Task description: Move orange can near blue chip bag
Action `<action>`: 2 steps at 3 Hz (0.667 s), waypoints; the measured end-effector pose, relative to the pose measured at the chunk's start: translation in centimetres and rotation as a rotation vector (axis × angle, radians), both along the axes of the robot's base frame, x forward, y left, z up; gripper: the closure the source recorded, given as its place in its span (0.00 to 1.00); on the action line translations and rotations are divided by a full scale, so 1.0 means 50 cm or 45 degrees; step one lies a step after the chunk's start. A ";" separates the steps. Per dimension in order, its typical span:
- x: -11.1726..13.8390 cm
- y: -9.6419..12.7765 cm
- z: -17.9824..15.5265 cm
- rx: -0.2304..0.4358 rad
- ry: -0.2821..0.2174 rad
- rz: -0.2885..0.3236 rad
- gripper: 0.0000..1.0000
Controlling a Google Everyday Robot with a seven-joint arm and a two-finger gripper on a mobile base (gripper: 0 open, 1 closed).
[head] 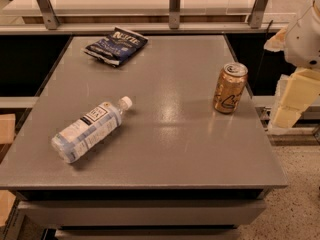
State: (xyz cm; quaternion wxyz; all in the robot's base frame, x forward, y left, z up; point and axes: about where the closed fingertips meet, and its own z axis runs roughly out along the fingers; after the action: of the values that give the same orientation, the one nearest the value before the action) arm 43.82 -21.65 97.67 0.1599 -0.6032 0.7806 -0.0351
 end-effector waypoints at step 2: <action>0.000 -0.001 0.013 0.032 -0.040 -0.034 0.00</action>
Offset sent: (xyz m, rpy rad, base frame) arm 0.0003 -0.0037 0.0110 0.0637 -0.0574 -0.0665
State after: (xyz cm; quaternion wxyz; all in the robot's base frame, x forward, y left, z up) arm 43.83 -21.73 98.33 0.1794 -0.5900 0.7864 -0.0368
